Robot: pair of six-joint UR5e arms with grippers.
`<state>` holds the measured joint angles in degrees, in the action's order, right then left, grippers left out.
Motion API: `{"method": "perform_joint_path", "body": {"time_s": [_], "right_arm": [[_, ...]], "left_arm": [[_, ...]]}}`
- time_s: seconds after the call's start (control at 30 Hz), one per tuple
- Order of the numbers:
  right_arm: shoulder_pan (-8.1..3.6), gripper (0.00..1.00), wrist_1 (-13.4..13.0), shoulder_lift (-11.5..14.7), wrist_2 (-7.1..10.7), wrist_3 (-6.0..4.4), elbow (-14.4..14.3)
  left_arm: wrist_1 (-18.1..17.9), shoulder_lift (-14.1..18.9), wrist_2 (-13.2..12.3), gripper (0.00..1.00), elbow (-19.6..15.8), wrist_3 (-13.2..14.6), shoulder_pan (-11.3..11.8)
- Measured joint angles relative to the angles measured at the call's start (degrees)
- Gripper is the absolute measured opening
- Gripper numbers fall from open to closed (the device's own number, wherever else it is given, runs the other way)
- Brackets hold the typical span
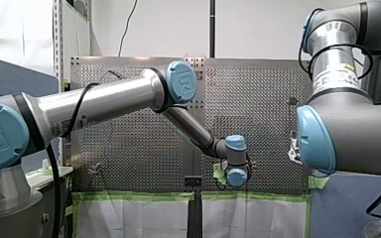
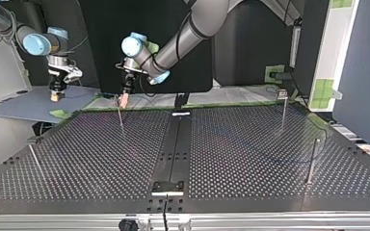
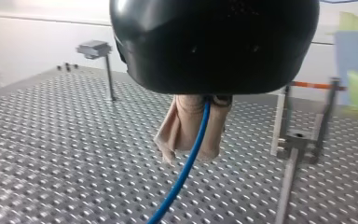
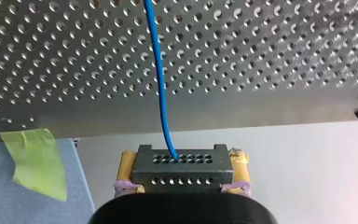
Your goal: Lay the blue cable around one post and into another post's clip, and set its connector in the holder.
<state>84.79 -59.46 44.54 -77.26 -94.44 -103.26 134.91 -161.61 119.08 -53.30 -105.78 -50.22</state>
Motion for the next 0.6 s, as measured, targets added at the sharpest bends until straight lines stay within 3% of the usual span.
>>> {"method": "perform_joint_path", "body": {"time_s": [0.2, 0.27, 0.6], "right_arm": [[-0.78, 0.0, -1.2, 0.0, 0.03, -1.36, 0.1], [-0.8, 0.0, -1.0, 0.0, 0.09, -1.35, 0.0], [-0.59, 0.0, 1.6, 0.0, 0.11, 1.28, 0.0]], "left_arm": [[-1.8, 0.0, 0.1, 0.0, -0.1, 0.2, -0.1], [-1.8, 0.0, 0.2, 0.0, -0.6, 0.7, -0.1], [-1.8, 0.0, 0.0, 0.0, -4.1, 3.8, -0.8]]}}
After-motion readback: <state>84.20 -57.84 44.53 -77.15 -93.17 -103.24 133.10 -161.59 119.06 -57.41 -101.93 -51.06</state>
